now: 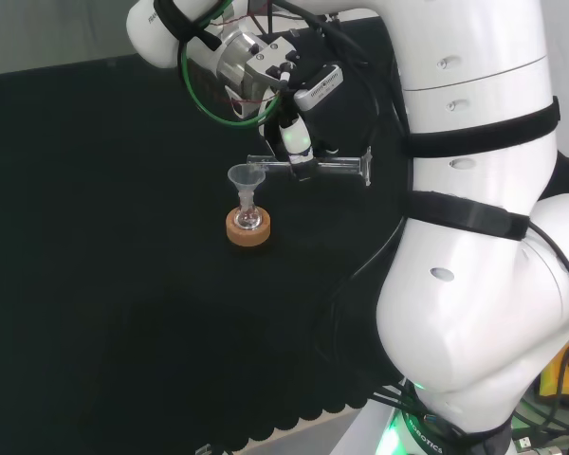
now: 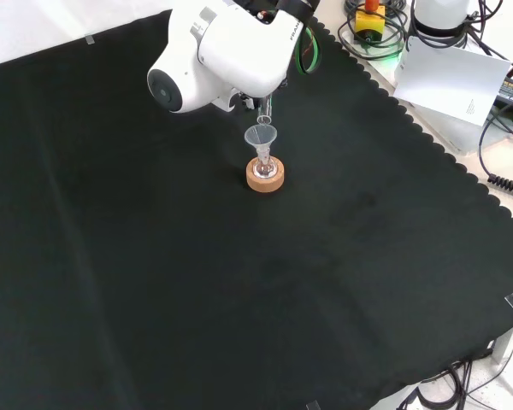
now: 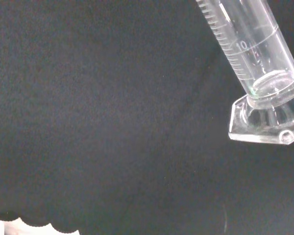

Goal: Pour the water from the graduated cylinder into the round-bottom flask.

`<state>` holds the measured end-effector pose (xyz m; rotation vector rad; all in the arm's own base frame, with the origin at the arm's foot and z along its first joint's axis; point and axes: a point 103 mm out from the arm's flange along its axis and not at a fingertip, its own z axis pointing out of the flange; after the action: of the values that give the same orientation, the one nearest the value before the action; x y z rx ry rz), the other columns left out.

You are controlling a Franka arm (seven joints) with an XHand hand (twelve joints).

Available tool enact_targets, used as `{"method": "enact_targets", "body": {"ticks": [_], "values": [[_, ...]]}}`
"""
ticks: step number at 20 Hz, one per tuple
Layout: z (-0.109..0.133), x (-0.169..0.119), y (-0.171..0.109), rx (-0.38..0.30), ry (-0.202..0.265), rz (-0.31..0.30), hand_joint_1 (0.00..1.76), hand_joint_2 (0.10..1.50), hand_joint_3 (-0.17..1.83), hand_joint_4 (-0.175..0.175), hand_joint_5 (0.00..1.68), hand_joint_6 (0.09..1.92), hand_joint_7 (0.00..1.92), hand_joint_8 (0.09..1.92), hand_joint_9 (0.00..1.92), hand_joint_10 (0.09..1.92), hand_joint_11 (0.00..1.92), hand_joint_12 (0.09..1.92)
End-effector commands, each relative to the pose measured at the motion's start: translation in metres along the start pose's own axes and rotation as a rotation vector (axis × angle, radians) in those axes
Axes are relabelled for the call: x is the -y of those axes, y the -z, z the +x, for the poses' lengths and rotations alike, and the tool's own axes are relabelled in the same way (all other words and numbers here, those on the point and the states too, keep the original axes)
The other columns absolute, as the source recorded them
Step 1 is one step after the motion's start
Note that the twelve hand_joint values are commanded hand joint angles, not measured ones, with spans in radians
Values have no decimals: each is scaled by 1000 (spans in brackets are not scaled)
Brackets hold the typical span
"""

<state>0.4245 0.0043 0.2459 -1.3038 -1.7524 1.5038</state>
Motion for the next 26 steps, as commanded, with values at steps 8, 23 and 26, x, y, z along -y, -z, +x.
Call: {"method": "enact_targets", "body": {"ticks": [8,23,26], "values": [[5,0,1,5,4,-17,1248,1149,0,-175,897,1109,934,1106,1409,93,1133,814],[-4,1,-2,-48,72,-159,1248,1149,0,-175,896,1110,933,1108,1409,87,1128,812],[-11,3,-5,-80,97,-239,1248,1149,0,-175,896,1110,933,1107,1411,87,1129,812]]}}
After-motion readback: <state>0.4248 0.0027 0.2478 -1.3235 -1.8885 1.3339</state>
